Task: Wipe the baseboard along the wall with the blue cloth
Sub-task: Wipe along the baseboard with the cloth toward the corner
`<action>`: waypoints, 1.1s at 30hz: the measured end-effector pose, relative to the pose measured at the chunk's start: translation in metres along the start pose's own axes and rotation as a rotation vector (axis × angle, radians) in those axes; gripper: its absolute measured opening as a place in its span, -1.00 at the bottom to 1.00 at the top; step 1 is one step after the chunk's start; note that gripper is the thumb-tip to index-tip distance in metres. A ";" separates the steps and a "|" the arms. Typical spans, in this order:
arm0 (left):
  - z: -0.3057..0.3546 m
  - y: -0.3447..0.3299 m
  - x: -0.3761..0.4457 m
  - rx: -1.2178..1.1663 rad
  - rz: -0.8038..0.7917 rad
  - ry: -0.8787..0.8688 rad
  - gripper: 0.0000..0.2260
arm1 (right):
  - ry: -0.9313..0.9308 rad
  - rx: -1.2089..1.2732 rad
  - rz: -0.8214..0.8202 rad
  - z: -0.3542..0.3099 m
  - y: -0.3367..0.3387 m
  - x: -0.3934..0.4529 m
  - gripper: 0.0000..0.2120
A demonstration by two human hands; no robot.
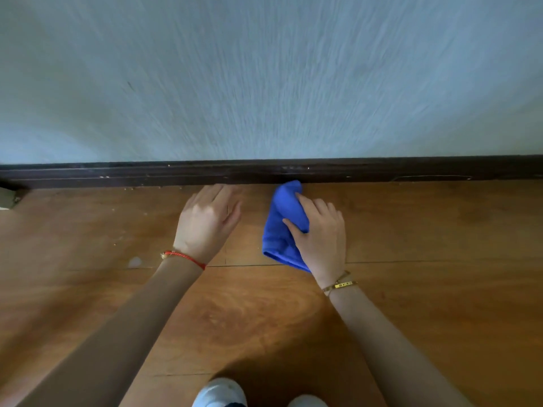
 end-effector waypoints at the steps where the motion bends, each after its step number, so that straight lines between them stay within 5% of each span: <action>1: -0.002 -0.002 0.002 -0.005 0.002 0.003 -0.86 | -0.029 0.040 0.036 0.003 0.004 0.002 -0.69; 13: -0.015 -0.008 0.021 0.079 0.109 0.041 -0.85 | -0.143 0.059 0.222 0.003 0.007 0.025 -0.63; 17: -0.015 -0.003 0.015 0.105 0.133 0.042 -0.87 | -0.344 0.136 0.331 0.045 0.027 0.022 -0.63; 28: -0.011 -0.004 0.010 0.159 0.250 0.136 -0.72 | -0.196 0.136 0.289 0.022 0.017 0.034 -0.61; 33: -0.013 -0.016 -0.017 0.057 0.174 0.206 -0.68 | -0.372 0.143 0.338 0.064 0.032 0.032 -0.61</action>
Point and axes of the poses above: each hand's wrist, its own x-axis towards the middle knuckle, its own y-axis out of the back of the hand, z = x × y, the point moved 10 cm from there along x, towards the middle knuckle, and after that the axes turned 12 degrees about -y, right-handed, at the moved point
